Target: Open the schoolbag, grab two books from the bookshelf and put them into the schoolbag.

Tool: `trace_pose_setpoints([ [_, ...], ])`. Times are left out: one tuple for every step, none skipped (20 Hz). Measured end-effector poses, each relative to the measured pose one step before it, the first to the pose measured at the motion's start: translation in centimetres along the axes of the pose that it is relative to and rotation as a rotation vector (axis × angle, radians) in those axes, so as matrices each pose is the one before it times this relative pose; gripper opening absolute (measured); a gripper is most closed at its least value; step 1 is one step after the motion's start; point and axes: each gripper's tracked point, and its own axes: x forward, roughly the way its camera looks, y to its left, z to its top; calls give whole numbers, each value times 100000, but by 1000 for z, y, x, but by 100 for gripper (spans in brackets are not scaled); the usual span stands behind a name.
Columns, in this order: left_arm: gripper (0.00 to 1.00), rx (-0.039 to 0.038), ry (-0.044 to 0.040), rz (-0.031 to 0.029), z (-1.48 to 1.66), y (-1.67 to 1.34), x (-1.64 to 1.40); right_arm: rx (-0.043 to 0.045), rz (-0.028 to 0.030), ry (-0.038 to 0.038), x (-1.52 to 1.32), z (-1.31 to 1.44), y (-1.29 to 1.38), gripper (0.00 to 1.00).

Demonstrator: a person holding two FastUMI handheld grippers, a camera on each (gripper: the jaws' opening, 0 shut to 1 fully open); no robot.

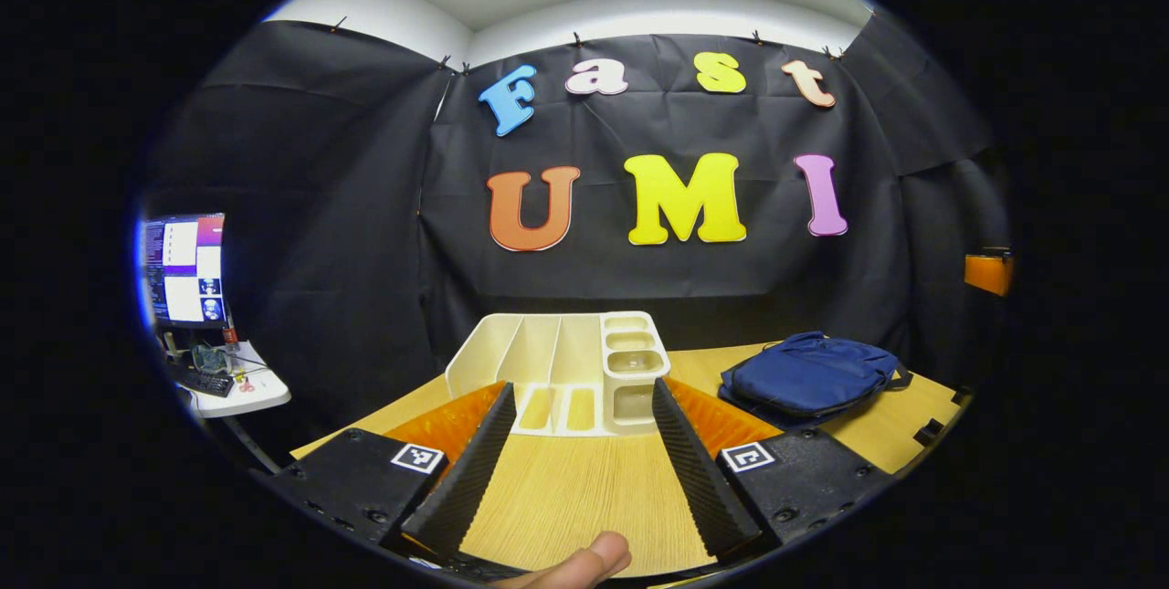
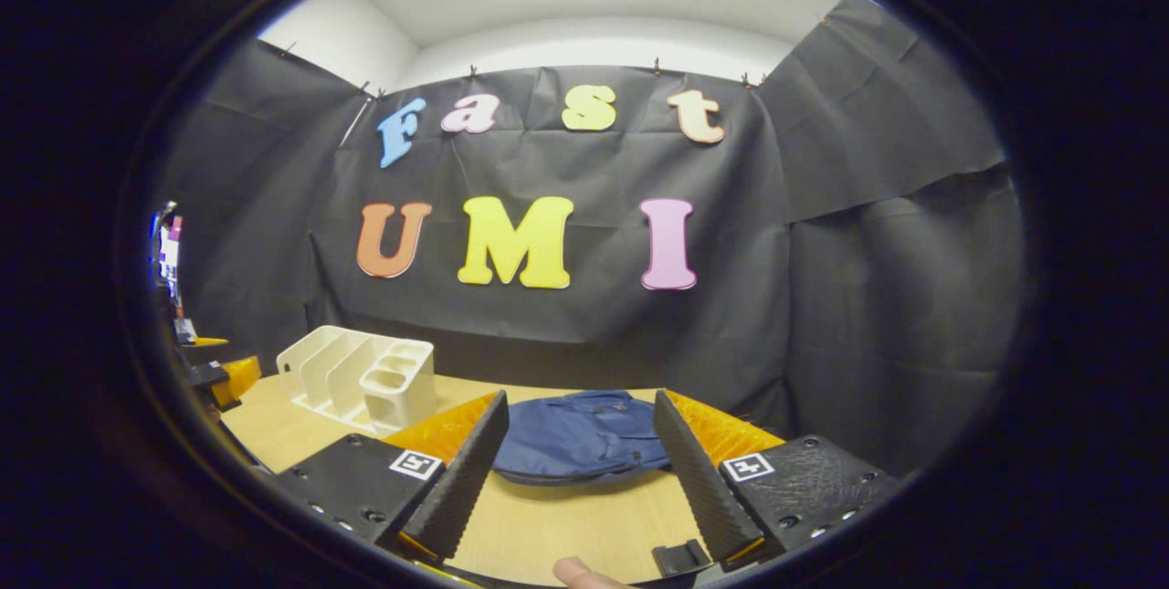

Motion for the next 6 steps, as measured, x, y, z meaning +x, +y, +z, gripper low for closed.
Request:
trace_pose_setpoints([
  [94, 207, -334, 819, 105, 257, -8, -902, -615, -665, -125, 138, -347, 93],
  [94, 213, -807, 591, 108, 143, -57, -624, -815, -427, -48, 20, -409, 95],
  [94, 76, -918, -48, 89, -72, -62, -559, -162, -354, -93, 41, -234, 95],
  [94, 46, 40, -597, -53, -148, 3, -380, -25, 20, -84, -180, -98, 95],
  [94, 146, -259, -44, -92, 4, 26, 46, -122, 391, -104, -262, -132, 95],
  [94, 373, 45, 295, -188, 31, 141, 272, 330, 464, 25, -271, -124, 95],
])
